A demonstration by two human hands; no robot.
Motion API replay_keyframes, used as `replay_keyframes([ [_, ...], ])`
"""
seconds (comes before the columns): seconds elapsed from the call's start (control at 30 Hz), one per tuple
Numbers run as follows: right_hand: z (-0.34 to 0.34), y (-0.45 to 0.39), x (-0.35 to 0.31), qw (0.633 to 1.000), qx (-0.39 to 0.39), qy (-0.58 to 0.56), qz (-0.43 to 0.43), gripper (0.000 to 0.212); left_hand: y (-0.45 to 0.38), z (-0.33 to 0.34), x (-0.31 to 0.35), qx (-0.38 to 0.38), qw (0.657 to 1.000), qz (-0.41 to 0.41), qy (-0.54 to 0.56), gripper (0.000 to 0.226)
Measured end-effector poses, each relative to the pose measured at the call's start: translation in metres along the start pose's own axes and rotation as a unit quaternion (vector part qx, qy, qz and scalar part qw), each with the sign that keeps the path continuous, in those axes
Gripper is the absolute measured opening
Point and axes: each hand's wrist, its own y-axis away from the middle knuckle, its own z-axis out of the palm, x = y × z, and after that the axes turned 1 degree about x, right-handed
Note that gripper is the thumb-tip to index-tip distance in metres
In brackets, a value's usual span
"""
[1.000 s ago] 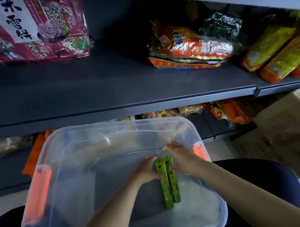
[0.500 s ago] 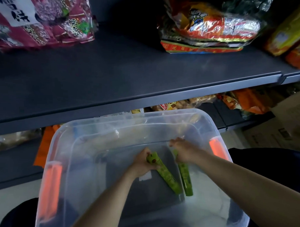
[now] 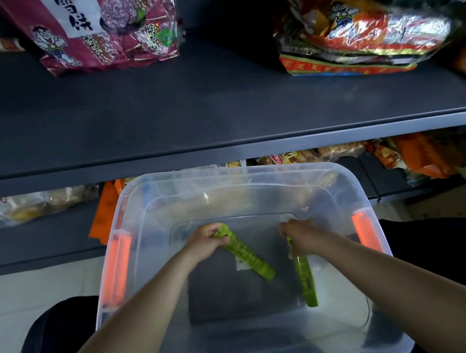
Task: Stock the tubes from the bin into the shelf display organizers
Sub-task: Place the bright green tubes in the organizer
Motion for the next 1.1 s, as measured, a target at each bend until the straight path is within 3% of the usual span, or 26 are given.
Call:
replay_keyframes([
  [0.1, -0.004, 0.004, -0.006, 0.997, -0.016, -0.064, -0.039, 0.041, 0.002, -0.003, 0.007, 0.028, 1.000, 0.001, 0.005, 0.027],
  [0.3, -0.022, 0.018, -0.014, 0.993, -0.046, -0.004, -0.108, 0.046, 0.018, -0.002, 0.031, 0.073, 0.997, 0.029, 0.025, 0.028],
  [0.43, -0.031, 0.028, -0.008, 0.990, -0.059, -0.001, -0.131, 0.037, 0.027, -0.008, 0.035, 0.087, 0.985, 0.093, -0.117, 0.041],
  [0.5, -0.035, 0.036, -0.006, 0.988, -0.046, 0.001, -0.146, 0.028, 0.032, -0.008, 0.039, 0.080, 0.975, 0.115, -0.175, 0.030],
  [0.57, -0.036, 0.044, -0.006, 0.988, -0.026, 0.006, -0.149, 0.034, 0.035, -0.006, 0.043, 0.066, 0.971, 0.115, -0.199, 0.021],
  [0.67, -0.034, 0.053, -0.007, 0.988, -0.011, -0.009, -0.153, 0.039, 0.037, -0.002, 0.047, 0.052, 0.966, 0.088, -0.237, 0.032],
  [0.77, -0.031, 0.058, -0.007, 0.986, -0.016, -0.046, -0.160, 0.031, 0.040, 0.005, 0.051, 0.061, 0.966, 0.085, -0.238, 0.035],
  [0.9, -0.031, 0.067, -0.001, 0.984, 0.020, -0.068, -0.163, 0.021, 0.048, 0.017, 0.064, 0.051, 0.964, 0.116, -0.234, 0.011],
  [1.0, -0.041, 0.078, 0.010, 0.979, 0.062, -0.124, -0.147, 0.029, 0.052, 0.021, 0.078, 0.056, 0.948, 0.148, -0.278, 0.028],
  [1.1, -0.065, 0.095, 0.024, 0.964, 0.105, -0.190, -0.155, 0.021, 0.058, 0.023, 0.103, 0.062, 0.938, 0.163, -0.299, 0.031],
])
